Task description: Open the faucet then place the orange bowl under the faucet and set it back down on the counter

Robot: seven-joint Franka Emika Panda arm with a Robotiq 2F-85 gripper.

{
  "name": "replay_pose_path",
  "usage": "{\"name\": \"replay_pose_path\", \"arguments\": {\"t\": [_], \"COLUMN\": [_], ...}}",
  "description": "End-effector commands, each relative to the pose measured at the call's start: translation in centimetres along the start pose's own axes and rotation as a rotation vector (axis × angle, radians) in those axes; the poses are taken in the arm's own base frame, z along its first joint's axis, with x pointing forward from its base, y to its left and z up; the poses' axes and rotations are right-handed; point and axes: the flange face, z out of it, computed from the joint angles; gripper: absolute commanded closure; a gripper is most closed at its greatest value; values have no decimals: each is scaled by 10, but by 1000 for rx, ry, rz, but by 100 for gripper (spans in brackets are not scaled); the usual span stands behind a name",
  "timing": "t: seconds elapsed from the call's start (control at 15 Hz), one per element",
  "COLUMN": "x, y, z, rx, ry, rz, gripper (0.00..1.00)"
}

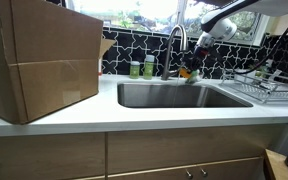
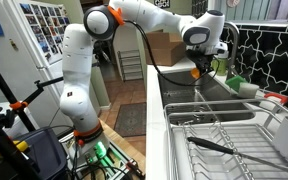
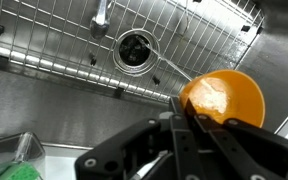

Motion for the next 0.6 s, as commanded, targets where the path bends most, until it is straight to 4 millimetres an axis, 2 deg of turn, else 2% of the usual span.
{"name": "replay_pose_path", "arguments": {"t": [0.0, 0.53], "x": [10, 10], "y": [3, -1], "z": [4, 9], "rx": [31, 37], "ry": [-6, -38], "rz": [30, 53], "gripper": [99, 99]}}
